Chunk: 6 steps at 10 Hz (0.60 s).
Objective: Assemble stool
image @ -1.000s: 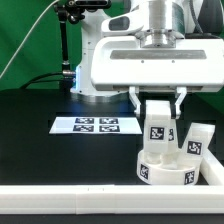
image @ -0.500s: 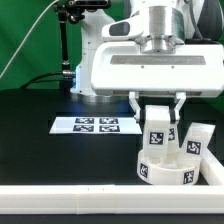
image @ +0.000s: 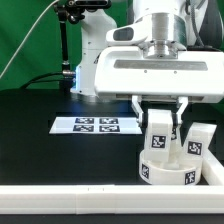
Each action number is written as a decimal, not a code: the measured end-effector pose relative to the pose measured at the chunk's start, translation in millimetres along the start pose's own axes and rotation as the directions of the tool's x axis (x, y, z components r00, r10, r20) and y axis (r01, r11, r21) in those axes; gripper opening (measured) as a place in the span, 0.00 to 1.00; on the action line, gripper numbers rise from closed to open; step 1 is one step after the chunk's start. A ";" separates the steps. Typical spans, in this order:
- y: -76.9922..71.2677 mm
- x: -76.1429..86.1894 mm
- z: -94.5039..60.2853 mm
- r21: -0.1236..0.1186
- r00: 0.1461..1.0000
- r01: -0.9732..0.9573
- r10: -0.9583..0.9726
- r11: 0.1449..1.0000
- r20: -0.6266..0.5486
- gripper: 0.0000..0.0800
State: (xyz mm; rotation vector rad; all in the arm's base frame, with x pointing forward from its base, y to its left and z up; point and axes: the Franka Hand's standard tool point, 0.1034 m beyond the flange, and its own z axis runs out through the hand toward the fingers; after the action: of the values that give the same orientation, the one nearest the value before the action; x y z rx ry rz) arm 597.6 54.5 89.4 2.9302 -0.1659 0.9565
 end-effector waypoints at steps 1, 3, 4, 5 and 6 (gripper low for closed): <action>-0.3 0.2 -0.1 0.000 1.000 0.000 0.000 1.000 0.001 0.42; -0.3 1.0 0.6 0.003 1.000 -0.004 0.004 1.000 0.020 0.44; -0.5 -2.0 1.7 0.004 0.999 -0.004 0.004 1.000 0.033 0.44; -0.4 -2.0 1.7 0.004 0.999 -0.004 0.004 1.000 0.033 0.68; -0.4 -2.1 1.8 0.003 0.999 -0.004 0.004 1.000 0.033 0.77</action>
Offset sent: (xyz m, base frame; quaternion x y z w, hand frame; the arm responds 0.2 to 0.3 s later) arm 0.0000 0.0000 0.0000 0.0000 0.0000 0.0000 1.0000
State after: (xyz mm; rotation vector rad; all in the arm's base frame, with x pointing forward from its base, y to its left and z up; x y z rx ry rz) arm 597.0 54.9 86.7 2.9513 -0.1715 0.9098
